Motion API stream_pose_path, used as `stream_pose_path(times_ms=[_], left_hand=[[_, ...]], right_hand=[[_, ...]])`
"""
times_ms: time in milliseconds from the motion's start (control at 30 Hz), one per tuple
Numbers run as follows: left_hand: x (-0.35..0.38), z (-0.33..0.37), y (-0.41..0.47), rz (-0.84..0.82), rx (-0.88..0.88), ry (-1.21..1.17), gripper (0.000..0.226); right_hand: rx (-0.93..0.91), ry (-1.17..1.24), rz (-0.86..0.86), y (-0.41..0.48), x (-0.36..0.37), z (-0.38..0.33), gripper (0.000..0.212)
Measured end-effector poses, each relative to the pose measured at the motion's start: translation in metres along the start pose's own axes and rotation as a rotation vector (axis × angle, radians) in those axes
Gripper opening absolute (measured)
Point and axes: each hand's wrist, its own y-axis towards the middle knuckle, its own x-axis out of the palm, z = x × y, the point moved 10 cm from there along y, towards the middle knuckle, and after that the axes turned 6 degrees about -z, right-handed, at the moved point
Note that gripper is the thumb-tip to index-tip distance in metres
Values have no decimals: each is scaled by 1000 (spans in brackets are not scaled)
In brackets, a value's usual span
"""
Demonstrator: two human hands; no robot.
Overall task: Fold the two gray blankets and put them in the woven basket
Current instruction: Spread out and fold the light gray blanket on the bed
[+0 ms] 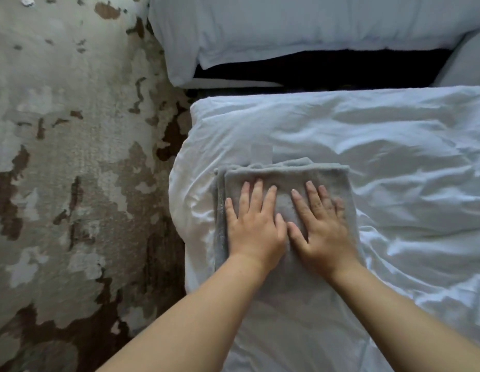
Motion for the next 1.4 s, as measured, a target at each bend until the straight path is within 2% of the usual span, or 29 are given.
stream_pose_path(times_ms=[167,233,400,633,967,1067,1133,1233,1300,1400], left_hand=[[21,-27,25,72,-3,45,65],[23,-26,32,161,29,18,65],[36,-36,38,400,192,-97,59],[64,-43,55,473,237,-46,56],[54,-39,54,482,197,-72,59],[48,-36,53,471,187,-67,58],[44,-33,53,416,125,-42,59],[30,-29,48,244,-25,-1,60],[16,-16,51,199,-50,89,58],[-10,8,61,216,21,127,62]], right_hand=[[72,15,85,22,19,32,77],[86,73,165,31,25,46,76],[-16,101,355,44,50,59,72],[-35,81,423,67,82,72,70],[-53,62,479,68,70,69,67],[-41,70,450,69,66,68,69],[-27,63,403,71,60,66,69],[32,55,313,61,43,60,67],[56,43,272,59,24,51,65],[-115,-80,270,60,-2,27,58]])
